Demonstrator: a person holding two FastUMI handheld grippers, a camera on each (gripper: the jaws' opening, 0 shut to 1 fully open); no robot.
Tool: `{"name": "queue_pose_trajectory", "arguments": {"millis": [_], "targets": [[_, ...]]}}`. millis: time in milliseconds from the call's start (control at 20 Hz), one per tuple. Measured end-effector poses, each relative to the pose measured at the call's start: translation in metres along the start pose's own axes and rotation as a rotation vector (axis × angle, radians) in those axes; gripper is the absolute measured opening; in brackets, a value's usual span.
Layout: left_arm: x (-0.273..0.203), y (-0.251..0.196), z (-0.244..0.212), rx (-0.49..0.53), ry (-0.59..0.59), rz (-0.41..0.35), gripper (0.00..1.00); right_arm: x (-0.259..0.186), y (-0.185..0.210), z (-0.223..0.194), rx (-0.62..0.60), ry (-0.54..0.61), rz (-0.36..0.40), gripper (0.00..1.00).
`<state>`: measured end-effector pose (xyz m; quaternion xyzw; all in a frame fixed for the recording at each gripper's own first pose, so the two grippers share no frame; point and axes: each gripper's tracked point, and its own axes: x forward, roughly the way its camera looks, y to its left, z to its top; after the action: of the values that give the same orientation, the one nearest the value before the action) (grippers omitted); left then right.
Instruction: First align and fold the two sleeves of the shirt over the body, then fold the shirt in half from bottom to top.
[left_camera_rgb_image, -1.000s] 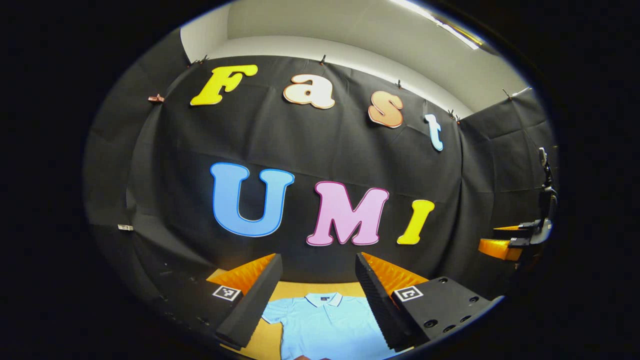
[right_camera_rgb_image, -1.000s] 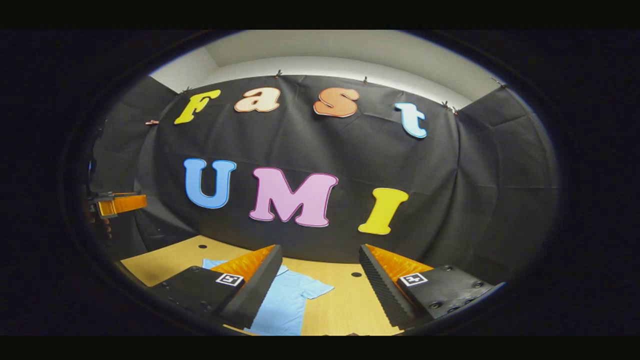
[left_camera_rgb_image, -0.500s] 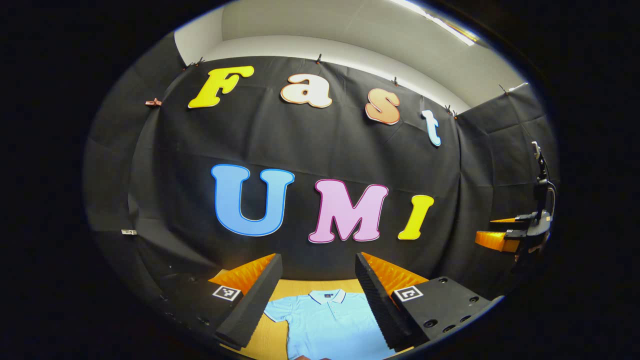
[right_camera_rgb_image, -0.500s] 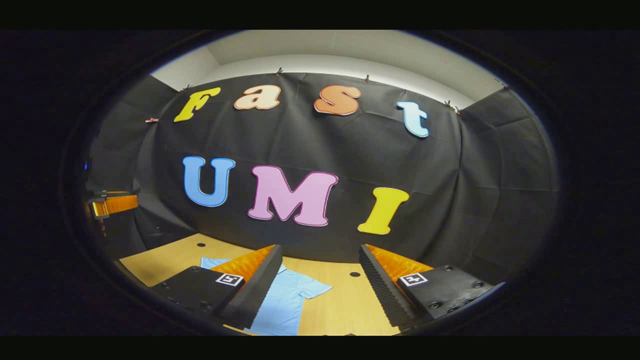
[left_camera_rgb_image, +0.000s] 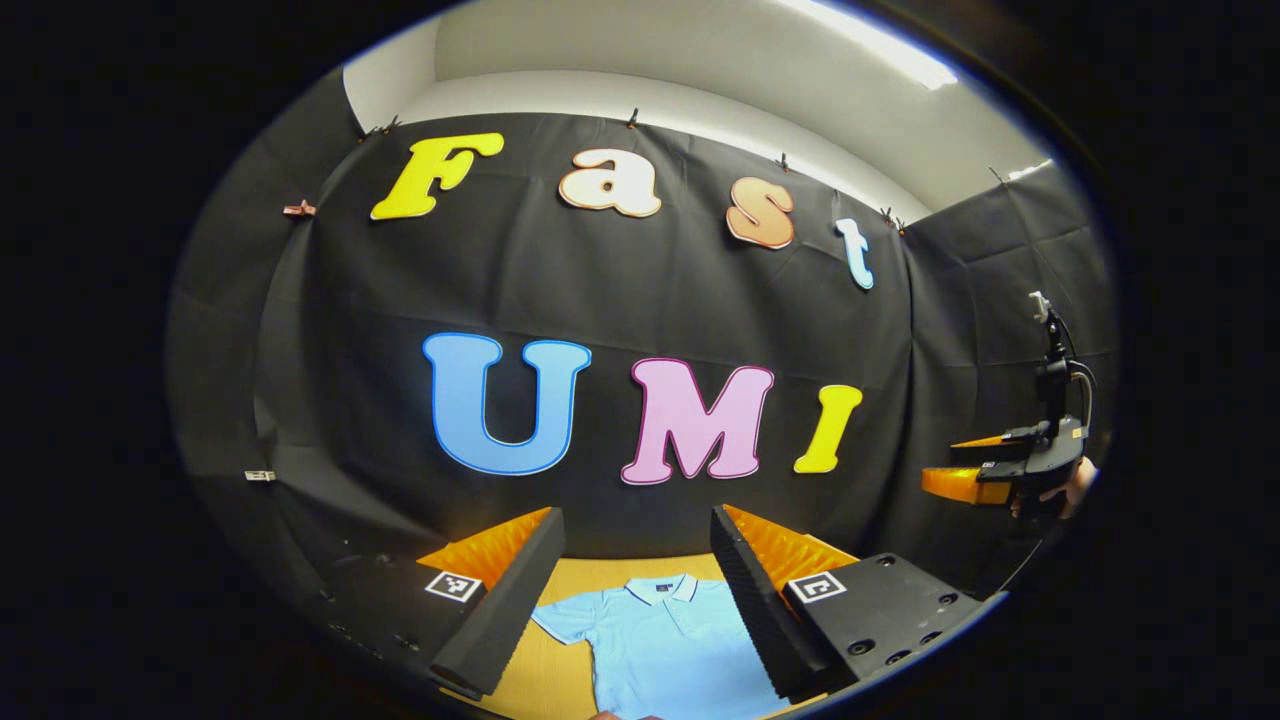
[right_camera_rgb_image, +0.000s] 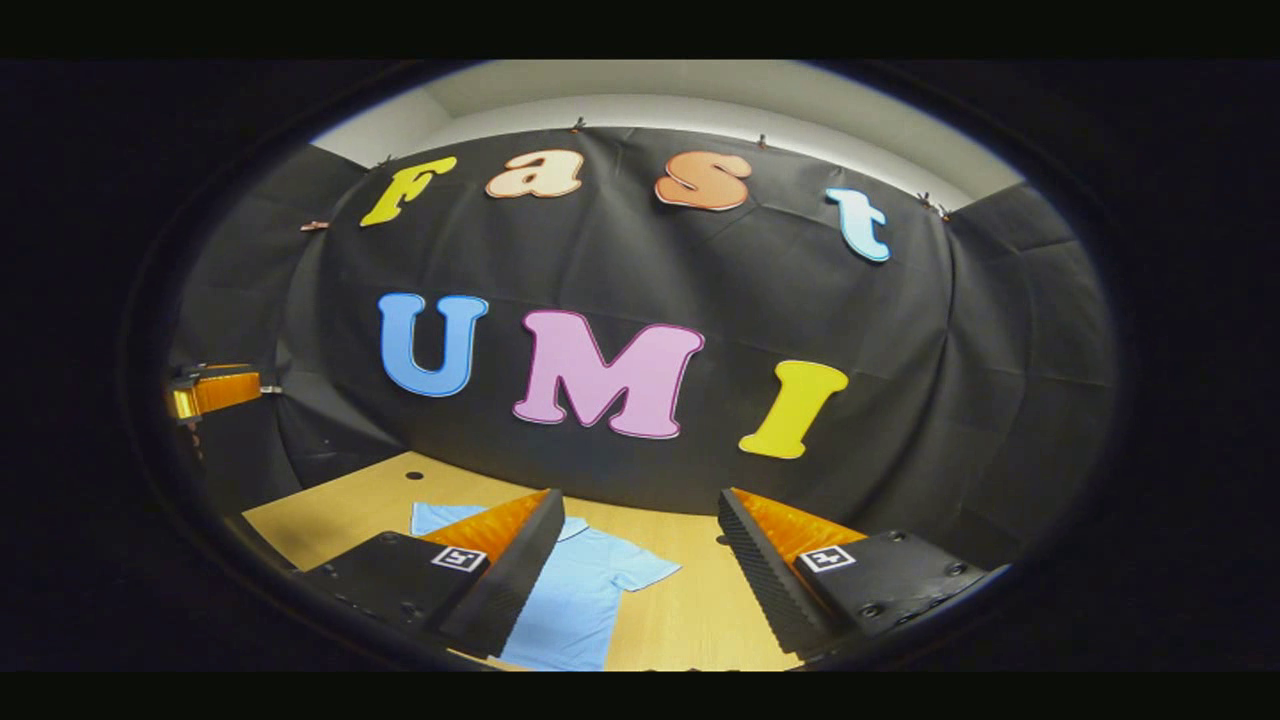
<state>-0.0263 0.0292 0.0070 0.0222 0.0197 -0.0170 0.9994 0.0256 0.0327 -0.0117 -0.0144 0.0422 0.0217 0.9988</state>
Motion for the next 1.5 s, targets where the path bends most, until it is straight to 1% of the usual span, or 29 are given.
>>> {"name": "queue_pose_trajectory", "arguments": {"millis": [200, 400, 500, 650, 750, 900, 1000, 1100, 1200, 1300, 1500], "targets": [[-0.006, 0.01, 0.005, 0.026, -0.005, 0.012, 0.96, 0.005, 0.017, 0.001, -0.004, -0.002, 0.013, 0.97], [-0.006, 0.015, 0.003, 0.005, 0.003, 0.01, 0.95, 0.015, 0.026, 0.008, -0.017, 0.0, 0.024, 0.97], [-0.005, 0.019, -0.004, 0.007, 0.014, 0.013, 0.95, 0.025, 0.029, 0.004, -0.042, 0.024, 0.049, 0.97], [0.006, 0.022, -0.01, -0.019, 0.02, 0.033, 0.96, 0.058, 0.033, -0.014, -0.073, 0.076, 0.11, 0.97], [0.014, 0.025, -0.013, -0.022, 0.023, 0.058, 0.95, 0.081, 0.034, -0.025, -0.065, 0.097, 0.138, 0.97], [0.033, 0.029, -0.017, -0.007, 0.032, 0.109, 0.95, 0.125, 0.03, -0.055, -0.03, 0.146, 0.174, 0.97], [0.047, 0.027, -0.021, 0.005, 0.045, 0.124, 0.95, 0.153, 0.022, -0.077, 0.001, 0.194, 0.175, 0.97], [0.06, 0.028, -0.024, 0.01, 0.044, 0.146, 0.96, 0.178, 0.01, -0.091, 0.011, 0.211, 0.159, 0.98], [0.073, 0.025, -0.033, -0.006, 0.055, 0.156, 0.96, 0.201, 0.004, -0.106, 0.009, 0.227, 0.164, 0.97], [0.083, 0.023, -0.045, -0.017, 0.085, 0.162, 0.96, 0.22, 0.0, -0.122, 0.029, 0.248, 0.173, 0.98], [0.095, 0.023, -0.058, -0.004, 0.125, 0.177, 0.96, 0.249, -0.012, -0.159, 0.041, 0.303, 0.169, 0.98]]}}
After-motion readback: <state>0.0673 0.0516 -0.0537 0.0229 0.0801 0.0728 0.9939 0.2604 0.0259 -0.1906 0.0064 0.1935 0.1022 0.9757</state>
